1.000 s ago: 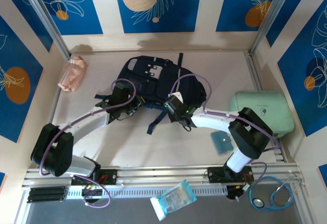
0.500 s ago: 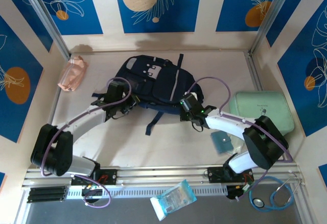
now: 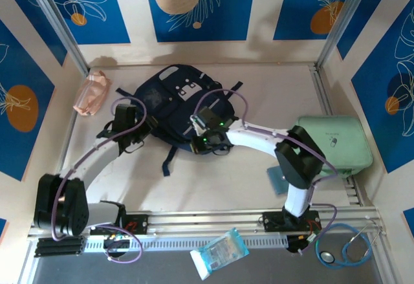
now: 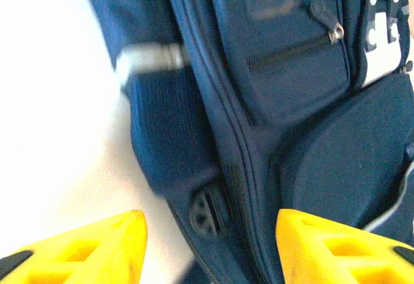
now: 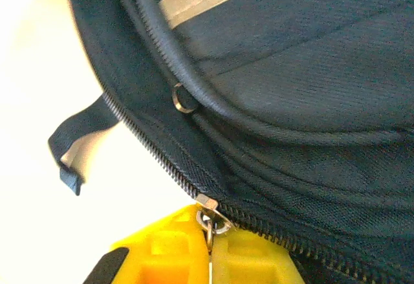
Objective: Pack books, pencil case, and school supplies into a backpack
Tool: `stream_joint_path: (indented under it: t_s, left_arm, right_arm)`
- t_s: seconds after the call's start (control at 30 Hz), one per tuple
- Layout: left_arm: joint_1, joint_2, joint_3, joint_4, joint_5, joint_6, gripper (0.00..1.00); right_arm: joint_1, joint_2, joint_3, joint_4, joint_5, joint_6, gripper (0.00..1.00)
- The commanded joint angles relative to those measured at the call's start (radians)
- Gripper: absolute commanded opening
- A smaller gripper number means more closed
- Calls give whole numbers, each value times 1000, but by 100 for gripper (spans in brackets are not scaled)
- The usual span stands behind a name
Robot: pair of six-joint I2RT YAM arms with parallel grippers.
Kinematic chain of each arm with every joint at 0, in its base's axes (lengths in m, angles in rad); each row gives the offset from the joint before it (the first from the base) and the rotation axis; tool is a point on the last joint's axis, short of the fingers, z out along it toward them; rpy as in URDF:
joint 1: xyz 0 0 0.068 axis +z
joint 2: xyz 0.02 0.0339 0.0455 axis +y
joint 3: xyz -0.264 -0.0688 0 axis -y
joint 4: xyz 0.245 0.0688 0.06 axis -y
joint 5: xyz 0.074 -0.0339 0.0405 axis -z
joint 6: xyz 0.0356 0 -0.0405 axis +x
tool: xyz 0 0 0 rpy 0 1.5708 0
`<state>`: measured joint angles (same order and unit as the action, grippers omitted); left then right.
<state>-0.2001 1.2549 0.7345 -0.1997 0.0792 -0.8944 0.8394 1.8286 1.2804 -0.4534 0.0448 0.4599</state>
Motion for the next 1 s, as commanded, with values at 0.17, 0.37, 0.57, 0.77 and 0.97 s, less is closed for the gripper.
stream_joint_path:
  t_s: [0.17, 0.37, 0.57, 0.77, 0.97]
  left_arm:
    - [-10, -83, -224, 265, 200, -284, 59]
    - [-43, -33, -243, 355, 206, -338, 61]
    - [-61, 78, -245, 427, 196, -371, 48]
    - [-61, 118, -237, 473, 170, -394, 28]
    - [-59, 134, -227, 460, 162, -385, 10]
  right_arm:
    - [75, 147, 285, -108, -128, 4, 0]
    - [111, 182, 354, -133, -180, 16, 0]
    - [125, 186, 362, -158, -175, 13, 1]
    - [125, 184, 362, -251, -93, -20, 5]
    - [117, 157, 334, -367, 66, -33, 7]
